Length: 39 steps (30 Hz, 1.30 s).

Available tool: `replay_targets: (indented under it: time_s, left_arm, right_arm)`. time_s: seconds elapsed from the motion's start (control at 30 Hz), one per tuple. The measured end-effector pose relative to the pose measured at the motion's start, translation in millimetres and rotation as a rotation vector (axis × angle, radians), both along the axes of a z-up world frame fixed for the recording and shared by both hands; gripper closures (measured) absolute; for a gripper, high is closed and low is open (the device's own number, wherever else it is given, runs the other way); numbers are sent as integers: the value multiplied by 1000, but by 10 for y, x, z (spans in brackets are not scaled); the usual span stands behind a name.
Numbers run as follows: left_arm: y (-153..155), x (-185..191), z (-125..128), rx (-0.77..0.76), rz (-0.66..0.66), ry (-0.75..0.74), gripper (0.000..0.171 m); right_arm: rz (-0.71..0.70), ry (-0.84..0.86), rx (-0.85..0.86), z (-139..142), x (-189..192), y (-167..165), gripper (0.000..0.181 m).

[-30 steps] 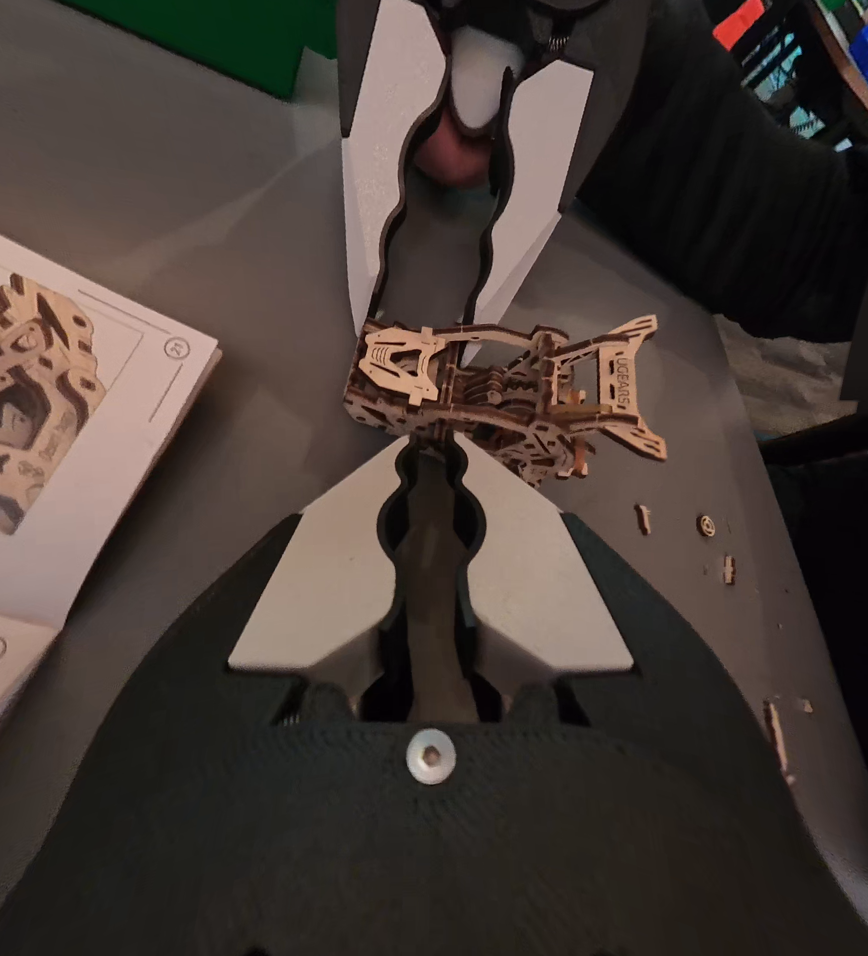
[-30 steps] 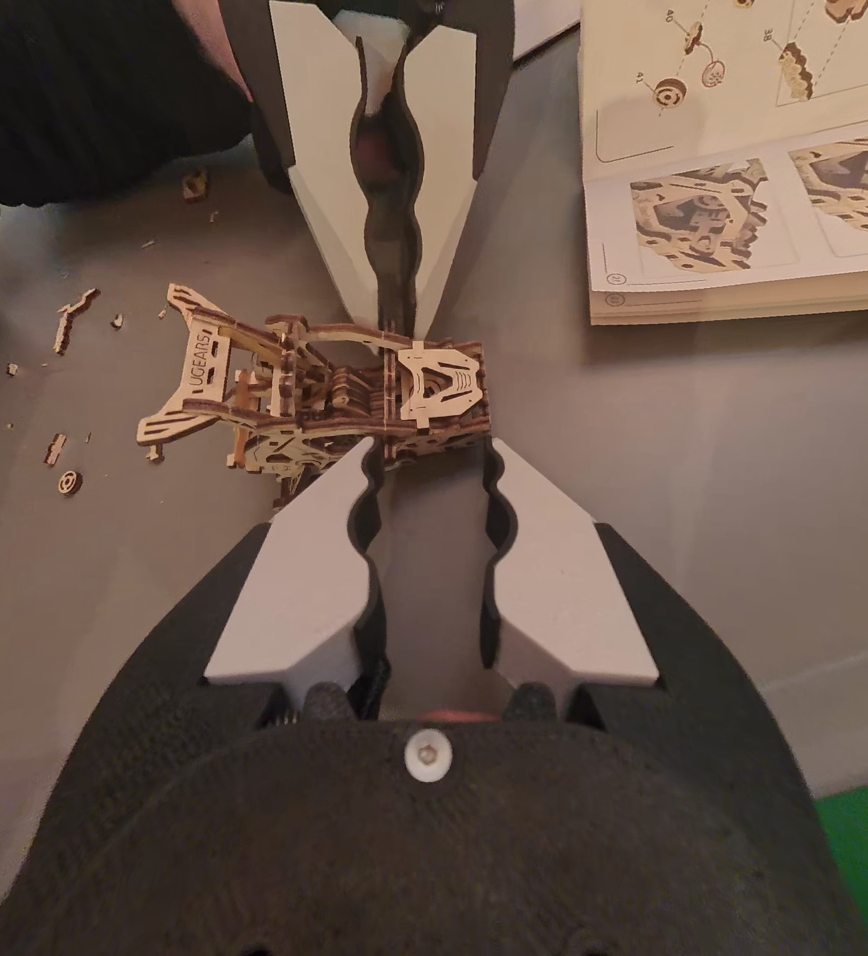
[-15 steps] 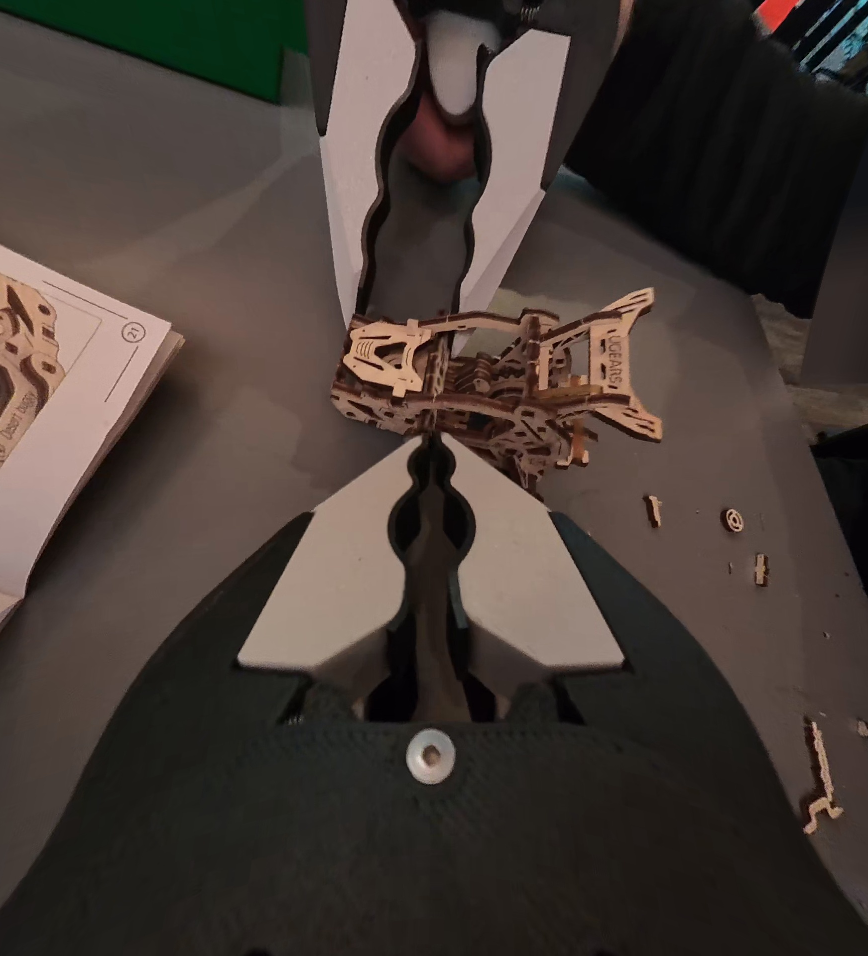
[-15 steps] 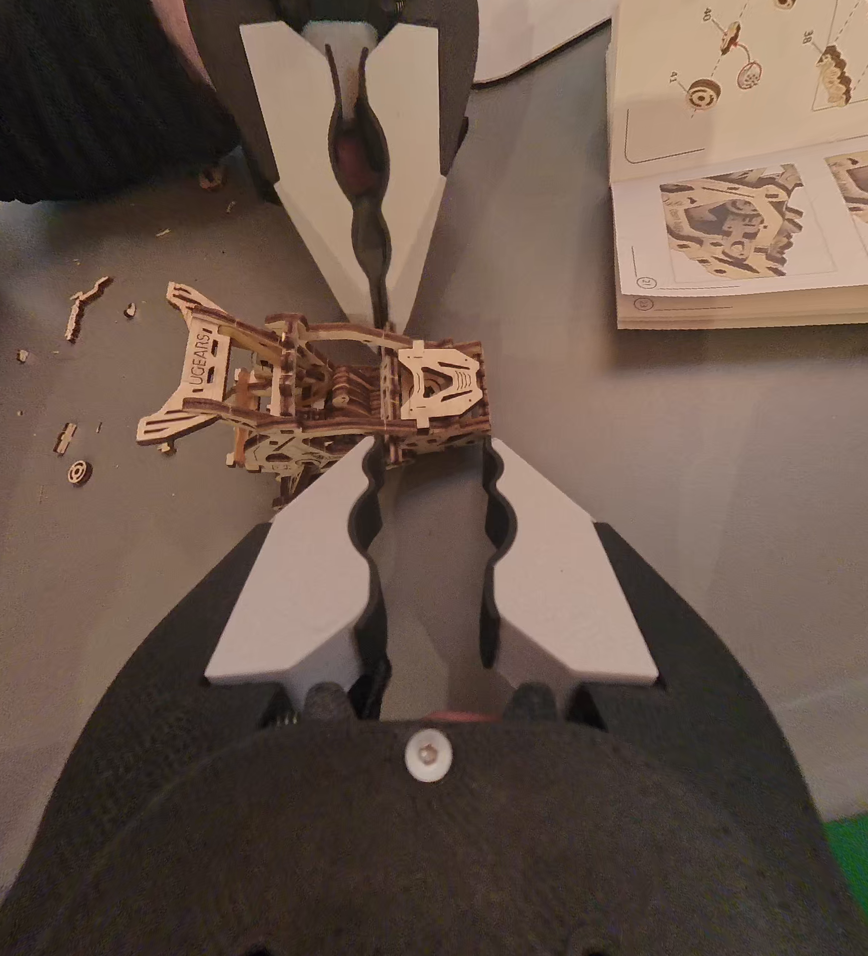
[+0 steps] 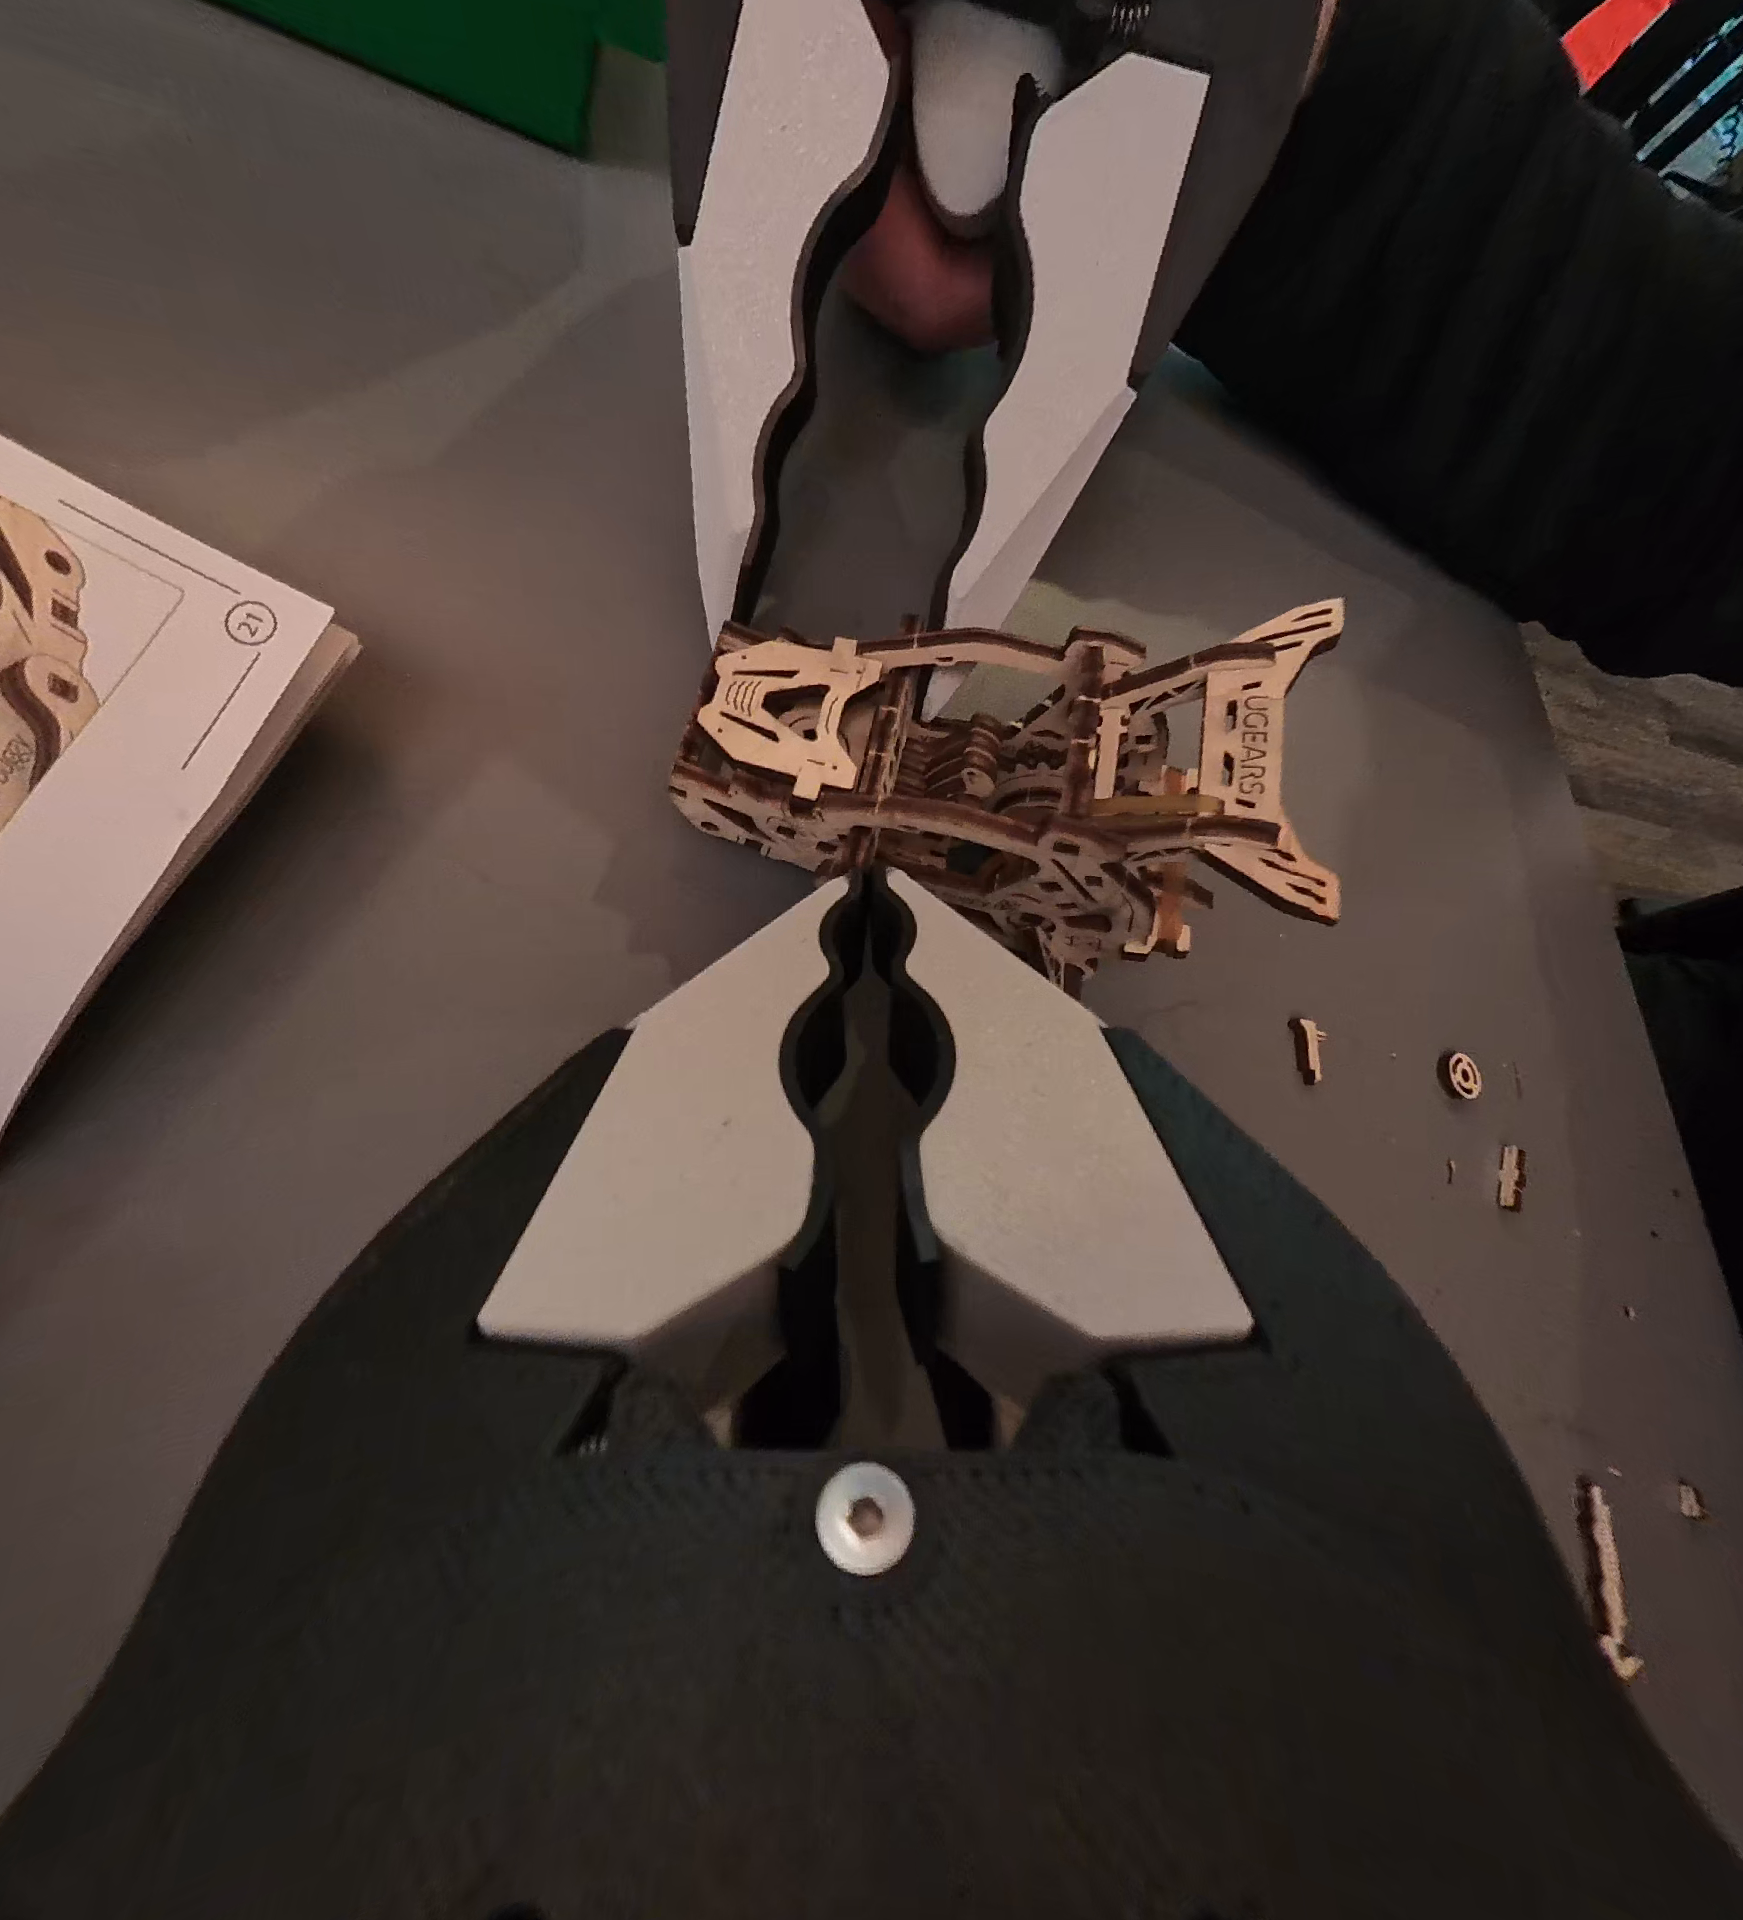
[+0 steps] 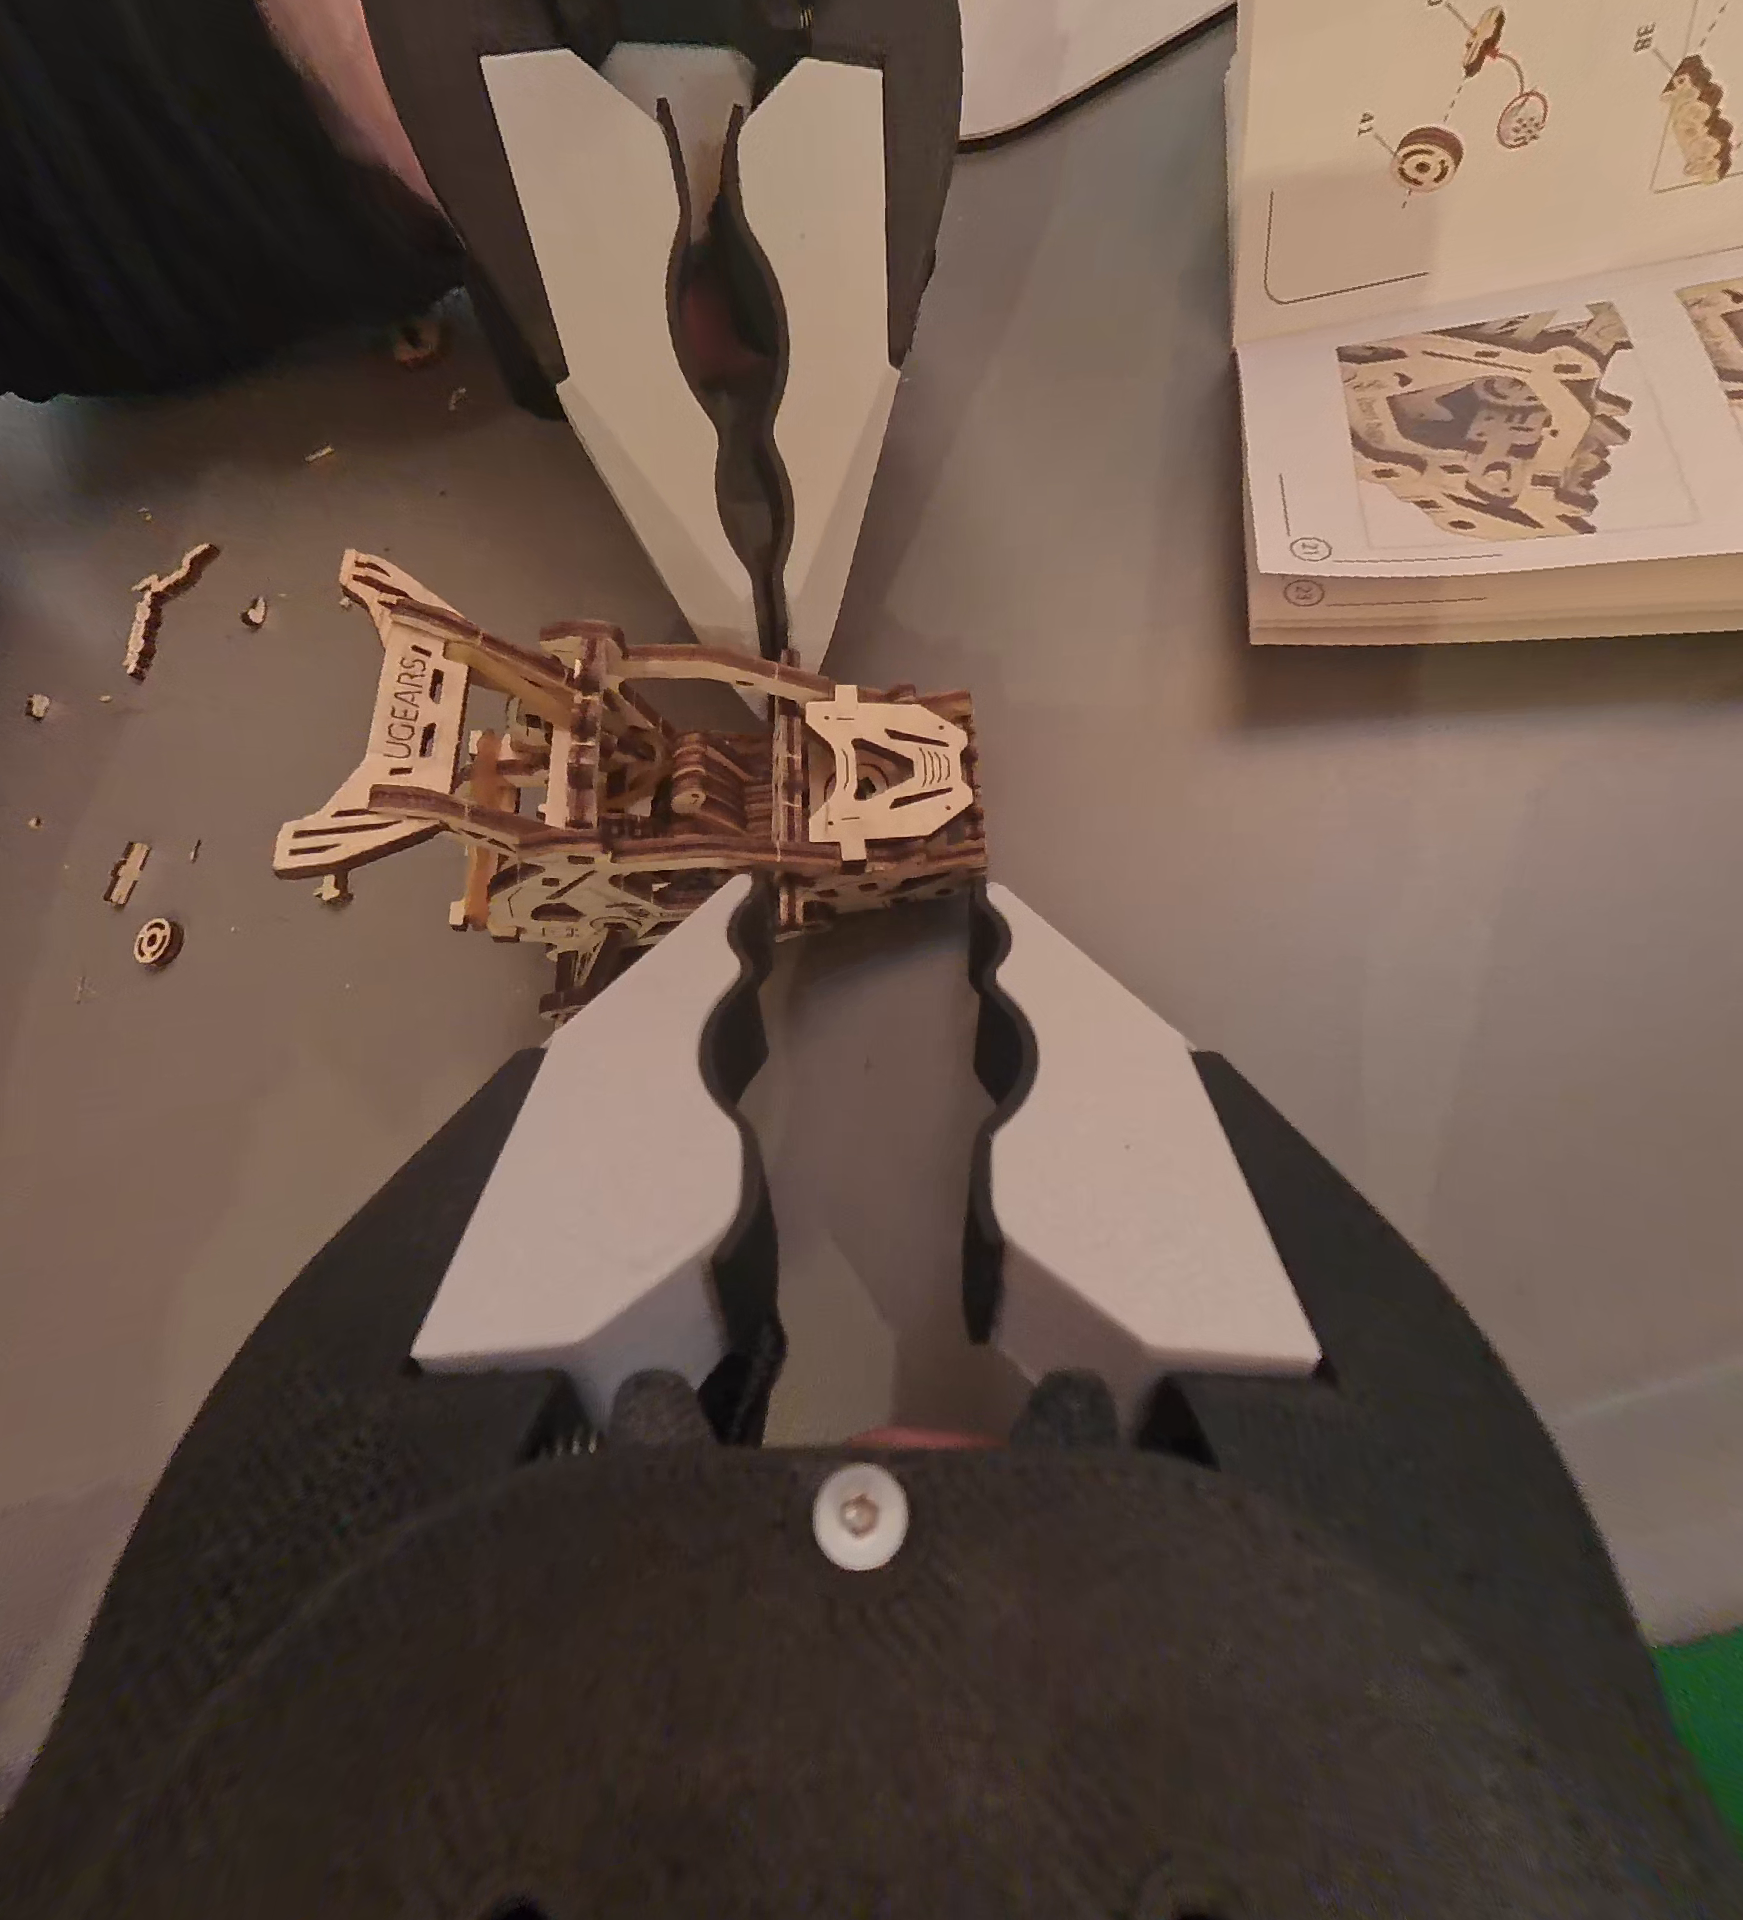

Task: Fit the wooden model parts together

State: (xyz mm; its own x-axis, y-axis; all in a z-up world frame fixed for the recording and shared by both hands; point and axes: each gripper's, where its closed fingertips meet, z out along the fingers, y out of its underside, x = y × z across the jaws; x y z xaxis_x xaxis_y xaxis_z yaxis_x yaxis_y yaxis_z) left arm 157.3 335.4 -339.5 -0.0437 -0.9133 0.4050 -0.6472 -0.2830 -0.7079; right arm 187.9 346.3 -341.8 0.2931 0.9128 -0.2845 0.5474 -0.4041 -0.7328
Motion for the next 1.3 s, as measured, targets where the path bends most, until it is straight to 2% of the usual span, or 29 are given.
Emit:
replay_targets:
  time_s: [0.1, 0.17, 0.33, 0.37, 0.47, 0.63, 0.87, 1.0, 1.1, 1.17, 1.3]
  left_arm:
    - [-2, 0, -2, -39, 6, 7, 171]
    - [8, 4, -4, -40, 10, 7, 171]
    - [35, 9, -7, -60, 26, 10, 171]
    - [42, 11, -15, -62, 29, 15, 171]
    - [8, 8, -114, -11, 5, 76, 171]
    - [24, 15, -103, -32, 5, 72, 171]
    - [41, 27, -27, 14, 9, 14, 169]
    - [84, 27, -12, 189, 16, -2, 161]
    - [145, 52, -15, 425, 3, 6, 157]
    - [190, 62, -29, 573, -14, 7, 160]
    - [210, 76, -23, 711, -35, 2, 164]
  right_arm:
    - [5, -1, 4, 1, -1, -6, 147]
    - [30, 9, 2, 16, -14, -48, 163]
    - [7, 21, -23, 23, -9, -12, 163]
    - [-3, 23, -33, 24, 3, 2, 161]
    - [-36, 1, -3, 9, 79, 68, 138]
    - [-46, -18, 26, -10, 107, 131, 131]
    - [-9, 4, 52, 30, 84, 90, 160]
    - [3, 13, 56, 43, 63, 67, 172]
    - [2, 14, 56, 44, 57, 67, 173]
    - [-2, 17, 50, 45, 60, 72, 173]
    - [-8, 20, 46, 47, 63, 80, 174]
